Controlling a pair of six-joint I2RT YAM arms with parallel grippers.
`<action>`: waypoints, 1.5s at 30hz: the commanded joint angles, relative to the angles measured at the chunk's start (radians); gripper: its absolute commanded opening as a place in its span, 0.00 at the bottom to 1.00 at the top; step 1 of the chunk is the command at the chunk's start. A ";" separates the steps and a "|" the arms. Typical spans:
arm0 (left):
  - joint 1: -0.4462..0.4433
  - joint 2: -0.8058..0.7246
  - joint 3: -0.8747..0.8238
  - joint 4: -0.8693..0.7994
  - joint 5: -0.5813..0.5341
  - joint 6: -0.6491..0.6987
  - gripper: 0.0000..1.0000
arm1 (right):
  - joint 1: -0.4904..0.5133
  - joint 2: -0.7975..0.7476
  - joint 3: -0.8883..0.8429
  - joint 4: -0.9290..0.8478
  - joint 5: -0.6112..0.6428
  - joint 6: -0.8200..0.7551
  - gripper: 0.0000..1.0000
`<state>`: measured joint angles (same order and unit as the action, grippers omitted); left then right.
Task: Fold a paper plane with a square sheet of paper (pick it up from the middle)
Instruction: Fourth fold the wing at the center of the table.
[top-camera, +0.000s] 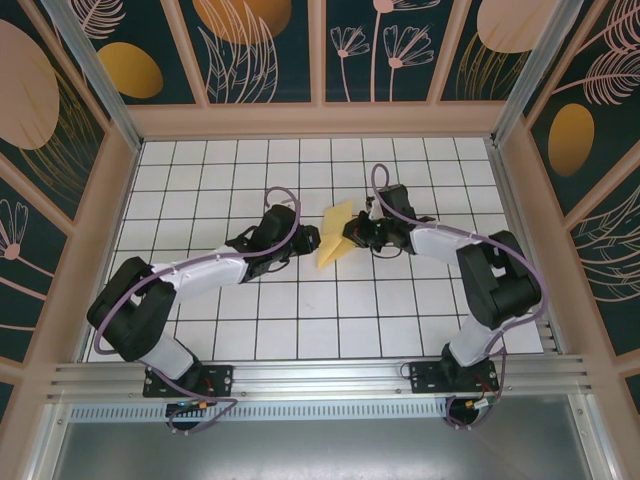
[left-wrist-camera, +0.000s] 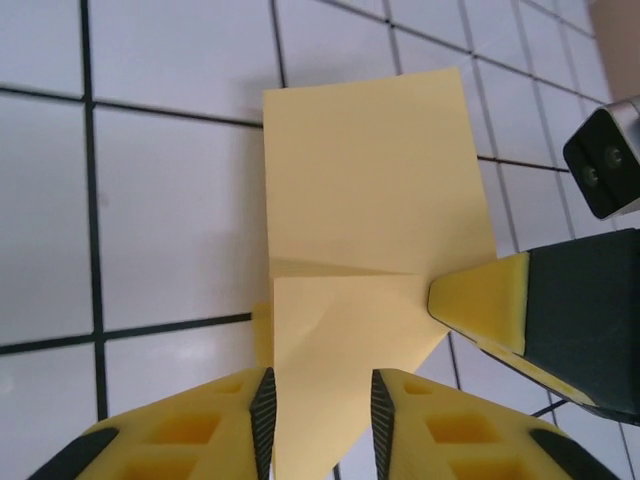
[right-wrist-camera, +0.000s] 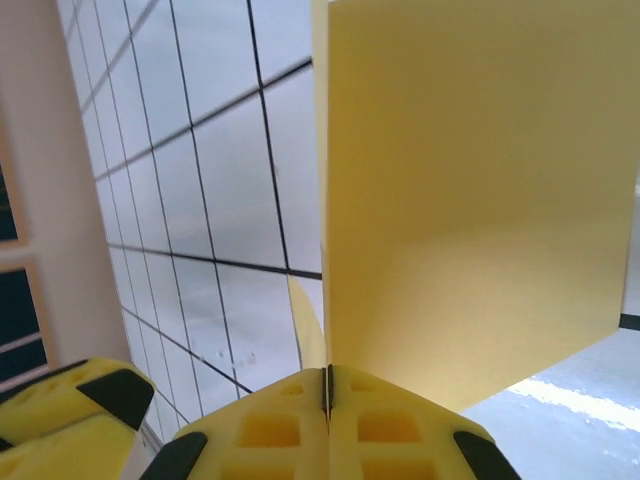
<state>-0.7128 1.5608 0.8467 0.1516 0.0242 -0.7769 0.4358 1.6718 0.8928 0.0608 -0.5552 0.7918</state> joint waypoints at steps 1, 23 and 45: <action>-0.004 -0.020 -0.033 0.101 0.048 0.114 0.38 | 0.023 -0.039 -0.028 -0.015 0.095 0.109 0.00; -0.026 0.096 -0.231 0.533 0.071 0.614 0.46 | 0.106 0.099 0.148 -0.175 0.226 0.366 0.00; -0.055 0.287 -0.161 0.608 -0.012 0.743 0.30 | 0.106 0.145 0.209 -0.229 0.114 0.400 0.00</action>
<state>-0.7650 1.8206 0.6682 0.7158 0.0135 -0.0673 0.5350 1.8004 1.0668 -0.1394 -0.3969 1.1675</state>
